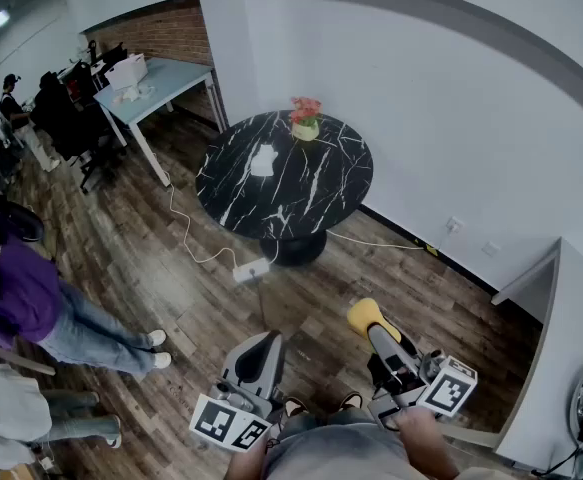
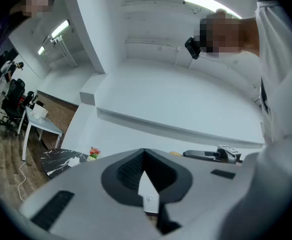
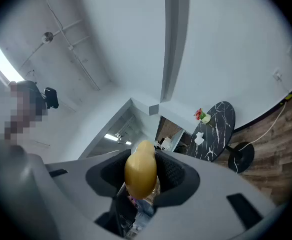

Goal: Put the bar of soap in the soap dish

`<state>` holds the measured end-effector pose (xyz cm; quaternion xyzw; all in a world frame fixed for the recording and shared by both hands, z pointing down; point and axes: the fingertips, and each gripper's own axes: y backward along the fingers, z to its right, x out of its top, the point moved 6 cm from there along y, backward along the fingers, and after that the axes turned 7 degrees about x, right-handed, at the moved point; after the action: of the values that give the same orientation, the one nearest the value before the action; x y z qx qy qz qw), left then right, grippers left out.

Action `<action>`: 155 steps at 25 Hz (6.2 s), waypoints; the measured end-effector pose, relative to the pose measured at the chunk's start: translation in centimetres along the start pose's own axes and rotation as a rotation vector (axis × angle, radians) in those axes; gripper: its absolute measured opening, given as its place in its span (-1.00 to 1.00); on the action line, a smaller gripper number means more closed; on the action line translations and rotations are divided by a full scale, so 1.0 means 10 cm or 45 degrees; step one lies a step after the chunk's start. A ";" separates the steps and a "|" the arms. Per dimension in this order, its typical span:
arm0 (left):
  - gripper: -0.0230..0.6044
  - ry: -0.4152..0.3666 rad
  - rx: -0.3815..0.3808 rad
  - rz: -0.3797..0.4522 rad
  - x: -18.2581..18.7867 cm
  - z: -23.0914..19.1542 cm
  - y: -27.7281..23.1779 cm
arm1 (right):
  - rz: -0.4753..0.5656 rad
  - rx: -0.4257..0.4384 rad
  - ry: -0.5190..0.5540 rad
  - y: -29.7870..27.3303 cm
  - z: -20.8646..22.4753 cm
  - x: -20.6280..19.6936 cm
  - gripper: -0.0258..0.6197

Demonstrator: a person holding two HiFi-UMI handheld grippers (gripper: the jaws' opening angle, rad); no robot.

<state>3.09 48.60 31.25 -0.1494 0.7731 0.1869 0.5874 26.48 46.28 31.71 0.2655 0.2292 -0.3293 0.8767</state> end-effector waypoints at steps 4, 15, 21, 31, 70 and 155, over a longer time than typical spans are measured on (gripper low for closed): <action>-0.92 -0.001 -0.004 0.000 0.01 -0.02 0.02 | 0.000 -0.016 0.004 0.00 0.00 -0.03 -0.43; -0.92 0.003 -0.018 0.005 0.04 -0.08 0.03 | -0.002 -0.027 0.005 -0.06 -0.02 -0.09 -0.43; -0.92 0.011 -0.021 0.003 0.04 -0.15 0.07 | -0.012 -0.024 0.016 -0.11 -0.05 -0.15 -0.43; -0.92 0.009 -0.042 0.013 0.11 -0.32 0.17 | 0.002 -0.023 0.009 -0.27 -0.13 -0.31 -0.43; -0.92 -0.021 -0.038 -0.050 -0.09 -0.92 -1.37 | -0.048 -0.006 0.007 -1.28 1.04 0.42 -0.43; -0.92 -0.013 -0.098 0.000 0.41 -3.35 -3.89 | -0.166 0.060 -0.012 -4.43 2.61 1.02 -0.43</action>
<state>-9.00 -1.49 30.91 -0.1707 0.7625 0.2173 0.5850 8.36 -2.90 31.61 0.2690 0.2341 -0.3921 0.8480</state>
